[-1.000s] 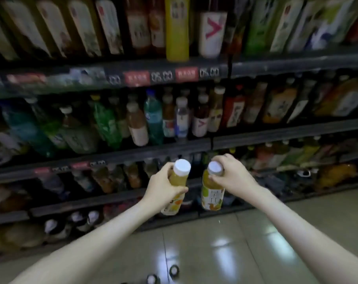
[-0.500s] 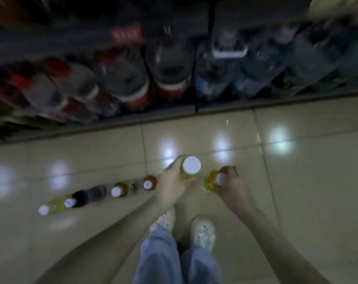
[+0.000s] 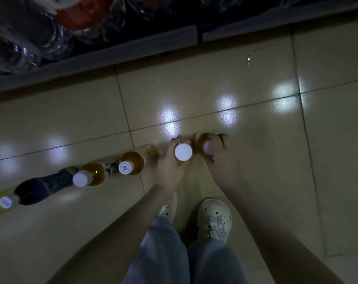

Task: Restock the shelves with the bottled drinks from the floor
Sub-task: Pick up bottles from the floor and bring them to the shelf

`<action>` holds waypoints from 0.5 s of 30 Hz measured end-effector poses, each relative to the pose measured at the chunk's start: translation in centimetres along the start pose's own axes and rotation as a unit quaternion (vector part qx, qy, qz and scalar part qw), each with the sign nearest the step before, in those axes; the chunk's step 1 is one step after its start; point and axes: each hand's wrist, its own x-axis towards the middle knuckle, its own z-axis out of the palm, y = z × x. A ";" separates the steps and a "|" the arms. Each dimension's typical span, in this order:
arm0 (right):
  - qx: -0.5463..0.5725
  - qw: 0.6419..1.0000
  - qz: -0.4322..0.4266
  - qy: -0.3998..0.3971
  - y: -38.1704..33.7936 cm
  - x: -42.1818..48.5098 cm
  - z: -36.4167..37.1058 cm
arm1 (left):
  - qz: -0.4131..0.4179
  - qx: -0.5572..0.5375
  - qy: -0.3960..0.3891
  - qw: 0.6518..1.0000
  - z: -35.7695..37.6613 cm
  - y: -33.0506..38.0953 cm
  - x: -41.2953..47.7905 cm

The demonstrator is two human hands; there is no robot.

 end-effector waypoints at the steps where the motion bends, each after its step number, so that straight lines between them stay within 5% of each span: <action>1: -0.008 1.000 0.009 -0.016 -0.4 -0.2 -0.4 | -0.004 0.007 -0.021 1.000 -0.5 0.2 -0.3; 6: 0.015 0.997 0.062 -0.033 -5.1 -3.7 -6.1 | 0.005 0.070 -0.094 0.993 -5.1 4.6 -3.7; 15: 0.080 0.997 0.009 0.003 -23.1 -12.5 -27.2 | 0.082 0.028 -0.080 0.993 -23.9 24.2 -15.5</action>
